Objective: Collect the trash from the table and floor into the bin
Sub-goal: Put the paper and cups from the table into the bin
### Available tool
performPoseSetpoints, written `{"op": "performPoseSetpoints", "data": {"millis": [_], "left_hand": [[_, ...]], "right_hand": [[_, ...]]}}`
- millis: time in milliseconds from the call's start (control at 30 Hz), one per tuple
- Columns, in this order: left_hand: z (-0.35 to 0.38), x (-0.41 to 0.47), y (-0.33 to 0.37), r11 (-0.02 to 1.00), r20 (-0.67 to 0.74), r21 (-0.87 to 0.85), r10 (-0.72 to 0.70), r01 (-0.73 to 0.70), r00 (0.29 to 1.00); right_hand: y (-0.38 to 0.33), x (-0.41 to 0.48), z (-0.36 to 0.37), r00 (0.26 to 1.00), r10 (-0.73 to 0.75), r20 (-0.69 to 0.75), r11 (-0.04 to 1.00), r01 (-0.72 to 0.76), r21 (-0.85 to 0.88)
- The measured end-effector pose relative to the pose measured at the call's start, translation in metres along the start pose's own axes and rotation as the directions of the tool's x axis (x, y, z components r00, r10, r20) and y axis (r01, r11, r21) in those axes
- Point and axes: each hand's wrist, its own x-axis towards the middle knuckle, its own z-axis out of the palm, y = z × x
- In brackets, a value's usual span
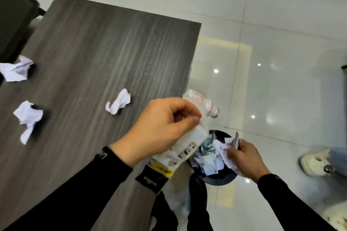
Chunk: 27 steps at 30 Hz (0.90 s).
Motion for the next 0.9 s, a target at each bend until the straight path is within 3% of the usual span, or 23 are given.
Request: {"op": "performPoseSetpoints", "data": {"millis": [100,200,300,500,667,900], "left_hand": [[0.048,0.015,-0.028,0.984,0.201,0.169,-0.097,0.063,0.975],[0.094,0.025,-0.056,0.939,0.313,0.343,-0.153,0.038,0.937],[0.13,0.033,-0.081,0.913,0.368,0.405,-0.212,0.049,0.905],[0.181,0.041,-0.12,0.882,0.339,0.439,-0.34,0.172,0.877],[0.186,0.039,-0.14,0.832,0.286,0.499,-0.423,0.244,0.86],[0.147,0.032,-0.135,0.83,0.161,0.469,-0.417,0.303,0.894]], "right_hand": [[0.029,0.01,-0.005,0.997,0.055,0.048,0.997,-0.052,-0.057],[0.048,0.017,-0.003,0.995,0.092,0.042,0.995,-0.09,-0.042],[0.066,0.019,0.004,0.991,0.12,0.061,0.991,-0.115,-0.071],[0.097,0.03,0.023,0.982,0.174,0.071,0.985,-0.174,-0.008],[0.112,0.04,0.027,0.927,0.278,0.252,0.951,-0.302,0.06],[0.101,0.042,0.02,0.949,0.22,0.226,0.975,-0.223,-0.013]]}}
